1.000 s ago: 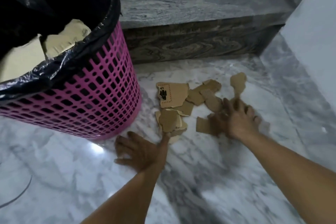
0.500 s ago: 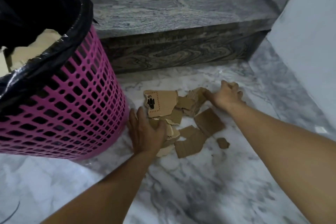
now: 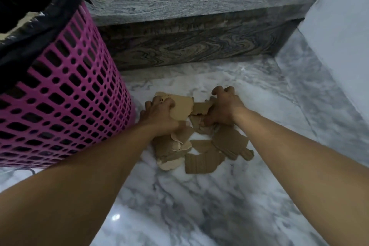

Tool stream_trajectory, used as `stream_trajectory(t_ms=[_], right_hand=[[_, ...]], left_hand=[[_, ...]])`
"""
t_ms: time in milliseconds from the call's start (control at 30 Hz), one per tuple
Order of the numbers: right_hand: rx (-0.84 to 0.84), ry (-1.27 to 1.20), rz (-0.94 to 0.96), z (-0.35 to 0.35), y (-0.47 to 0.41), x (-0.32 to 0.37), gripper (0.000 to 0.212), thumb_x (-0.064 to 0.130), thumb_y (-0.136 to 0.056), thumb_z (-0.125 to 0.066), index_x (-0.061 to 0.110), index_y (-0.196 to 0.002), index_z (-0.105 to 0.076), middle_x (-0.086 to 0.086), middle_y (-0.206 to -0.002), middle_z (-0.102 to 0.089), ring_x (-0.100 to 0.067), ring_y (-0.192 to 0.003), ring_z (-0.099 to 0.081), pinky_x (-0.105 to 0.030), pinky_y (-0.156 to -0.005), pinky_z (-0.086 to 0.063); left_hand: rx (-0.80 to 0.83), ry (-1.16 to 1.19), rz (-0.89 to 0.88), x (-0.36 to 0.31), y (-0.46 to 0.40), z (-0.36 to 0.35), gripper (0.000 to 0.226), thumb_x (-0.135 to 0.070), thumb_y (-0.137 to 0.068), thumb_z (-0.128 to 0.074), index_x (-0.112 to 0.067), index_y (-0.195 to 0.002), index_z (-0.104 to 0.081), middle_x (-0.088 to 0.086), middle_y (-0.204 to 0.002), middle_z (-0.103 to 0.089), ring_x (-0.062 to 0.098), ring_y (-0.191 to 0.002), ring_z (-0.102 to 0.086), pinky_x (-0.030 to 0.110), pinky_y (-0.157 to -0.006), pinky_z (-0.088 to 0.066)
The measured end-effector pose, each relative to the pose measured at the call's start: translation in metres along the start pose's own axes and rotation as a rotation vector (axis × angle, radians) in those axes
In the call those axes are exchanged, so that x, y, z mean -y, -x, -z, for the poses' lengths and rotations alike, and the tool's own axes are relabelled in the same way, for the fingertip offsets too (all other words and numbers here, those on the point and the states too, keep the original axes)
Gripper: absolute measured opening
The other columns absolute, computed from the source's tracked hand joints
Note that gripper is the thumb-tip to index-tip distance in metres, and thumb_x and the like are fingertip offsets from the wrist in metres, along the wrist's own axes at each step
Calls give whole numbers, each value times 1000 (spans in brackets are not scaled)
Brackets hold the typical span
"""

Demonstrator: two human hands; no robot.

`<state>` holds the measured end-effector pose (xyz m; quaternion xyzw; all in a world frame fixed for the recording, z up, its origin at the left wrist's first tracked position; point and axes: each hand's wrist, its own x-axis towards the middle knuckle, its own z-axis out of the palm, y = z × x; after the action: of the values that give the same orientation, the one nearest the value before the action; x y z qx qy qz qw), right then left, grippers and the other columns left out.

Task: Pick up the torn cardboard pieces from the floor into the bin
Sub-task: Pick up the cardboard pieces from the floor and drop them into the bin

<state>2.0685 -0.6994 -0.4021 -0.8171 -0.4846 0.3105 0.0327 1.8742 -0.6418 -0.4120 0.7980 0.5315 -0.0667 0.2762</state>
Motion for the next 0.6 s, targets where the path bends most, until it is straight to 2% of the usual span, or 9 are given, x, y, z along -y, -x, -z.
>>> stream_trajectory(t_ms=[67,133,200,267,300,367,433,500,600], right_hand=[[43,46,3,3,2,-3,106,43,-58,-89,18,-143,-31,-10,-141,-31,-35,-126,-43,-44,-100,-47],[73,60,-16,5,3,-5,101,43,-57,-89,15,-139,-38,-9,-136,-44,-31,-120,-50,-42,-97,-50],[104,37,-29,2,4,-4,74,39,-59,-88,14,-121,-54,-6,-119,-58,-25,-103,-59,-36,-87,-55],[113,41,-36,-3,7,-6,39,34,-62,-84,16,-90,-64,-5,-98,-65,-22,-86,-63,-30,-70,-53],[112,41,-38,-5,9,-7,30,33,-64,-81,17,-81,-63,-4,-92,-65,-22,-83,-63,-28,-65,-50],[93,18,-18,-2,13,-10,25,32,-70,-78,14,-82,-65,-6,-89,-66,-23,-82,-64,-27,-61,-48],[43,-53,-16,10,20,-13,27,30,-74,-78,12,-91,-69,-8,-91,-67,-25,-83,-65,-28,-62,-48],[-7,-157,-30,27,31,-16,23,23,-76,-78,10,-93,-70,-10,-92,-68,-26,-83,-65,-29,-65,-49],[40,-161,-6,45,51,-22,14,13,-78,-77,5,-87,-70,-12,-88,-68,-24,-78,-63,-24,-60,-47]], left_hand=[[-160,152,47,-2,1,-2,70,-47,-71,-78,-26,-129,-44,7,-137,-35,29,-126,-35,39,-103,-37],[-268,317,201,-3,-2,-4,82,-30,-70,-84,-22,-136,-37,10,-136,-35,30,-125,-40,37,-100,-41],[-292,536,382,-4,-5,-5,93,-17,-66,-87,-17,-140,-30,12,-138,-39,30,-123,-46,38,-99,-46],[-296,690,424,-8,-2,-3,83,-9,-67,-86,-10,-135,-37,11,-133,-51,29,-118,-54,39,-93,-52],[-304,731,421,-10,1,-1,71,-6,-69,-84,-8,-129,-45,9,-127,-57,27,-112,-57,35,-87,-53],[-314,829,429,-13,8,3,43,-3,-76,-78,-9,-113,-57,7,-116,-64,22,-96,-61,29,-75,-51],[-314,945,449,-13,14,9,26,-3,-81,-73,-14,-101,-60,5,-110,-67,21,-88,-61,31,-74,-52],[-311,1015,460,-11,20,16,23,-4,-83,-71,-12,-103,-63,4,-108,-68,22,-89,-63,35,-79,-55],[-251,951,432,-5,31,16,22,-1,-85,-68,-9,-105,-64,2,-106,-67,21,-89,-62,29,-74,-50]])
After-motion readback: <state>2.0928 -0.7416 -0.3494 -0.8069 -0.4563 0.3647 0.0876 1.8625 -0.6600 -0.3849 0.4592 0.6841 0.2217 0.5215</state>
